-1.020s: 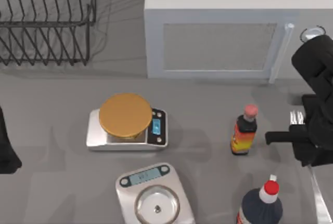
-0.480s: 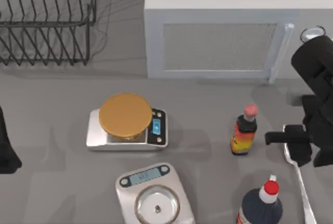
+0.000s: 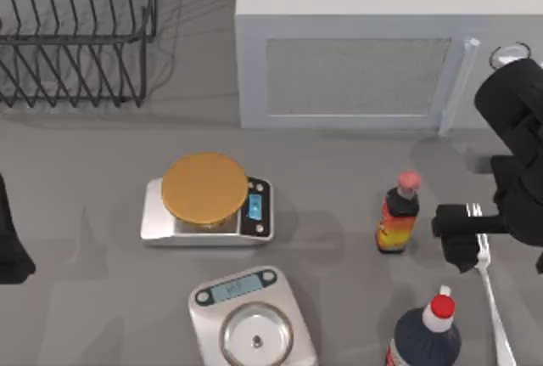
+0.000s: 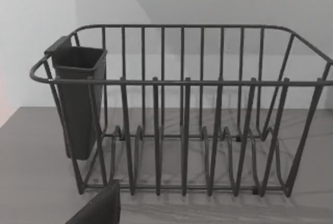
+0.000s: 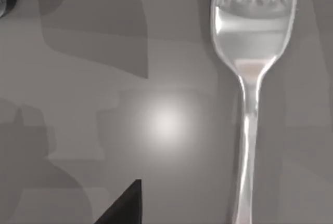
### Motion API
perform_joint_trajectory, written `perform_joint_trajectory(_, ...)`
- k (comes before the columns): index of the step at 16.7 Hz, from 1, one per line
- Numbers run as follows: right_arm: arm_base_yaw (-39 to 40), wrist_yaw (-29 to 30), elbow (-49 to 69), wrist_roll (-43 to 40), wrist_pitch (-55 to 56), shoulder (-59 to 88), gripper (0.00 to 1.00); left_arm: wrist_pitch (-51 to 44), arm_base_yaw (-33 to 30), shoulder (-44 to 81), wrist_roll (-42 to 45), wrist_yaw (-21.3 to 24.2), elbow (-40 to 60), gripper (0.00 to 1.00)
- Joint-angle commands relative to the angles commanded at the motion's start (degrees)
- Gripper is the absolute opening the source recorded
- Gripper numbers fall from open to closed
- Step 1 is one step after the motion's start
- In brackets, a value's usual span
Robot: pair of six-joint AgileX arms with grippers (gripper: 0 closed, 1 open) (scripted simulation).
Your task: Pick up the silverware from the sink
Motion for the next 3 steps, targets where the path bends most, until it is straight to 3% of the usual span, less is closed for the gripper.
perform_joint_trajectory(3,0.0,0.0,0.0,0.0,0.0,0.0,1.0,0.0,0.0,0.0,0.0,0.0,0.0,1.0)
